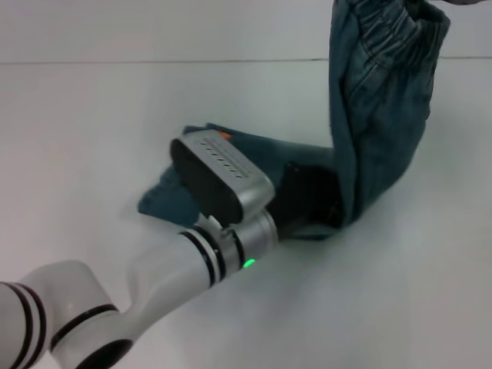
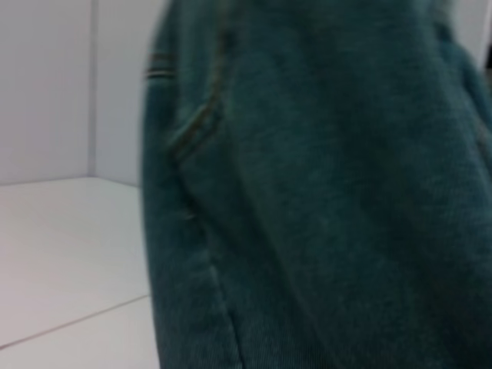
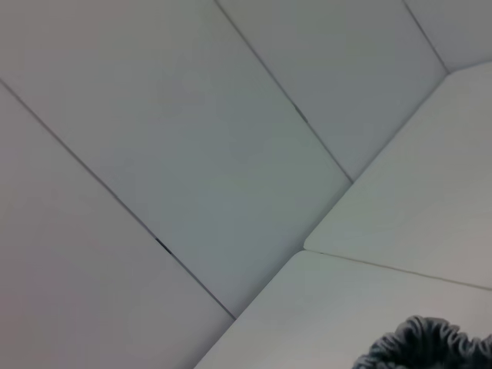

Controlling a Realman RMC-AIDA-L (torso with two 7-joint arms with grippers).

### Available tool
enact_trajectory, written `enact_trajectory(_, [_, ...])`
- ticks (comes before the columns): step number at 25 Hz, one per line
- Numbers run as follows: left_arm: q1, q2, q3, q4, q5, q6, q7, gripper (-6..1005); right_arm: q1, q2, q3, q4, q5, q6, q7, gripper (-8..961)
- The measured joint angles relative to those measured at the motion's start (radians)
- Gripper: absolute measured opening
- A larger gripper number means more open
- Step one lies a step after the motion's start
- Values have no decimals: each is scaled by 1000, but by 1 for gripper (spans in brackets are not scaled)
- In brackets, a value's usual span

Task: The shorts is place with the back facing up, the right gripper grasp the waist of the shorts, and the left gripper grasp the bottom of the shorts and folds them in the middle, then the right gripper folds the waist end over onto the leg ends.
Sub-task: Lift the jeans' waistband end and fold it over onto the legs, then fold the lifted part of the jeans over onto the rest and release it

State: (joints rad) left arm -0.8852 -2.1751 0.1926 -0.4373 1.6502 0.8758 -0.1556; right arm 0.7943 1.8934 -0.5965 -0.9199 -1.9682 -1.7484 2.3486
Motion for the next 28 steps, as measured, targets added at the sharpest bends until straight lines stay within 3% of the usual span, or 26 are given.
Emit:
enact_trajectory(4, [14, 0, -87, -14, 99, -40, 1, 21, 1, -2, -8, 1, -3, 19, -9, 99])
enact_trajectory(11, [95, 0, -194, 22, 130, -32, -4, 24, -10, -4, -44, 20, -17, 60, -26, 101])
enact_trajectory(12, [157, 0, -267, 40, 130, 2, -2, 24, -8, -3, -60, 28, -18, 65, -30, 101])
enact_trajectory(13, [175, 0, -283, 47, 130, 18, -1, 25, -5, -2, -74, 38, -18, 72, -36, 101])
enact_trajectory(19, [355, 2, -354, 161, 128, 334, -20, 190, 39, 17, -158, 93, -18, 120, -70, 102])
enact_trajectory(21, [406, 2, -407, 184, 126, 411, -22, 287, 65, 26, -190, 115, -18, 146, -83, 103])
enact_trajectory(28, [507, 3, -568, 280, 124, 498, -142, 592, 166, 80, -359, 196, -34, 252, -102, 104])
